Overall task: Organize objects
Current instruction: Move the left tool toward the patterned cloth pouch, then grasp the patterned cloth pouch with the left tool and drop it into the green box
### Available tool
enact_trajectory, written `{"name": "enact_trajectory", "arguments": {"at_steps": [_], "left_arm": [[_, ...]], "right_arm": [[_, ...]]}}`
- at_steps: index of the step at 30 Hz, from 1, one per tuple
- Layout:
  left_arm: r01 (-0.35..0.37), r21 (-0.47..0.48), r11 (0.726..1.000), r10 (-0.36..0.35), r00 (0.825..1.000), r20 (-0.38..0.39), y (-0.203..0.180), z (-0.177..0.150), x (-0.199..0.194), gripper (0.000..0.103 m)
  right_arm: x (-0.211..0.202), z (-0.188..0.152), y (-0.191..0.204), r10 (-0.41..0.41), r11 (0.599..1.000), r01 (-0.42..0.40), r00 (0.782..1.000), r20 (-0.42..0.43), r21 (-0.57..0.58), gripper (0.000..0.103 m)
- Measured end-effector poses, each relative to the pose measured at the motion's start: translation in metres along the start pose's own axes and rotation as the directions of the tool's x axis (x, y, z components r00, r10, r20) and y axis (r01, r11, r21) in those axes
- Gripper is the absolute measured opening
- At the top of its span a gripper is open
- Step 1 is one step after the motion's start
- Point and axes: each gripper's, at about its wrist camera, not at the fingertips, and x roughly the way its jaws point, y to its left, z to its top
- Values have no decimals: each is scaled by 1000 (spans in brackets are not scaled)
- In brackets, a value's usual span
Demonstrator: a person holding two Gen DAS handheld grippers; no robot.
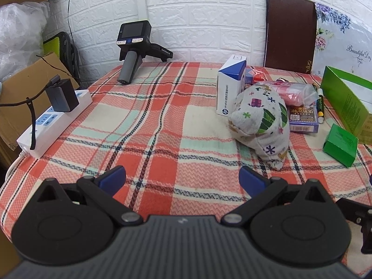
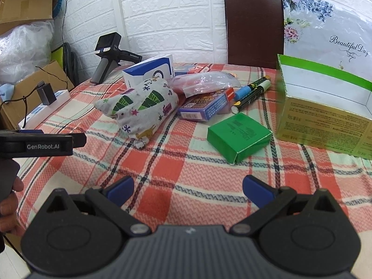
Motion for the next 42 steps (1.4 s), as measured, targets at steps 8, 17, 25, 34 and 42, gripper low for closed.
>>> {"name": "enact_trajectory", "arguments": {"at_steps": [8,17,25,34,42], "left_arm": [[9,-11,1000,-9,1000,-9,3,2,11,103],[48,-33,998,-49,999,-22,11,8,21,103],[241,42,970,-243,969,45,3,52,18,103],[472,-40,881,-473,881,-22,-17,77,56,86],[552,-126,824,-560,828,-38,-13,71,28,35]], "right_arm": [[12,7,6,24,999,-24,1000,4,-36,103],[35,20,22,60,993,-61,998,-13,-100,103],[66,45,30,122,988,-126,992,-42,-93,103],[111,67,41,165,981,-171,983,-76,-86,102],[71,48,49,215,966,-203,975,61,-161,43]]}}
